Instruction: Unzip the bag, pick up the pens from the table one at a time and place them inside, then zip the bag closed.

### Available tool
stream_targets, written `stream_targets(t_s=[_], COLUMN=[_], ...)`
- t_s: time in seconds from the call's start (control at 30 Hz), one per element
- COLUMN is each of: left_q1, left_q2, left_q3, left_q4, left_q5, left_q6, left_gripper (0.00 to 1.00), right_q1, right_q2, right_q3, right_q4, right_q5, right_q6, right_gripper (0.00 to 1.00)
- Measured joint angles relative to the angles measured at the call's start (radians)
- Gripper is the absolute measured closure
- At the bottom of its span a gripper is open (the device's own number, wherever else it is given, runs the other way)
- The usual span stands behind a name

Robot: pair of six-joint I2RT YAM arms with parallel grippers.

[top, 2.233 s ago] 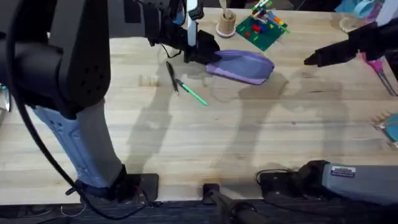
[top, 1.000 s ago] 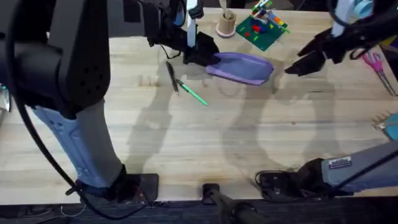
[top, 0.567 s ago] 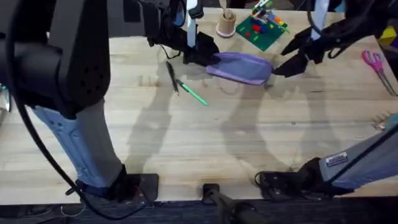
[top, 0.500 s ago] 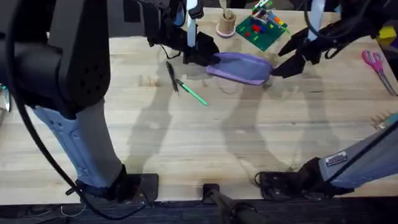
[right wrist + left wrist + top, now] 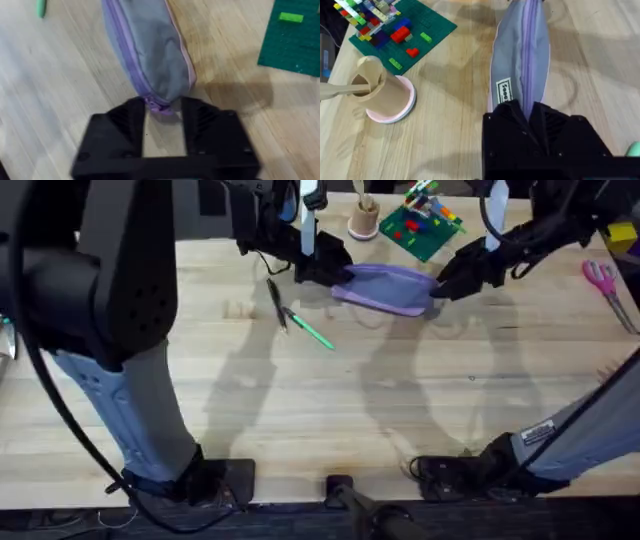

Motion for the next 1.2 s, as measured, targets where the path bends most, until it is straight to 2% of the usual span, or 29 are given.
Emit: stream_targets(t_s=[0.13,0.2,0.57,0.6,0.77,1.0,1.2], left_q1=[0.001,0.002,0.002,0.002,-0.006,-0.009,-0.009], left_q2=[0.000,0.000,0.000,0.000,0.000,0.000,0.000], left_q3=[0.000,0.000,0.000,0.001,0.001,0.001,0.001], left_q4=[0.000,0.000,-0.002,-0.003,-0.005,-0.009,-0.009], left_q5=[0.000,0.000,0.001,0.001,0.017,0.024,0.021], left_q6=[0.000,0.000,0.000,0.000,0.000,0.000,0.000], left_gripper=[0.958,0.958,0.958,0.959,0.958,0.959,0.959], right_q1=[0.001,0.002,0.002,0.003,0.009,0.018,0.059], right_q2=[0.000,0.000,-0.001,-0.093,-0.175,-0.192,-0.192], right_q3=[0.000,0.000,0.000,0.001,0.001,0.001,0.001], right_q4=[0.002,0.003,-0.023,-0.077,-0.103,-0.127,-0.120], right_q5=[-0.009,-0.010,-0.009,0.011,0.033,0.051,0.076], right_q6=[-0.002,0.000,0.000,0.000,0.000,0.000,0.000], right_gripper=[0.901,0.961,0.972,0.971,0.971,0.971,0.971])
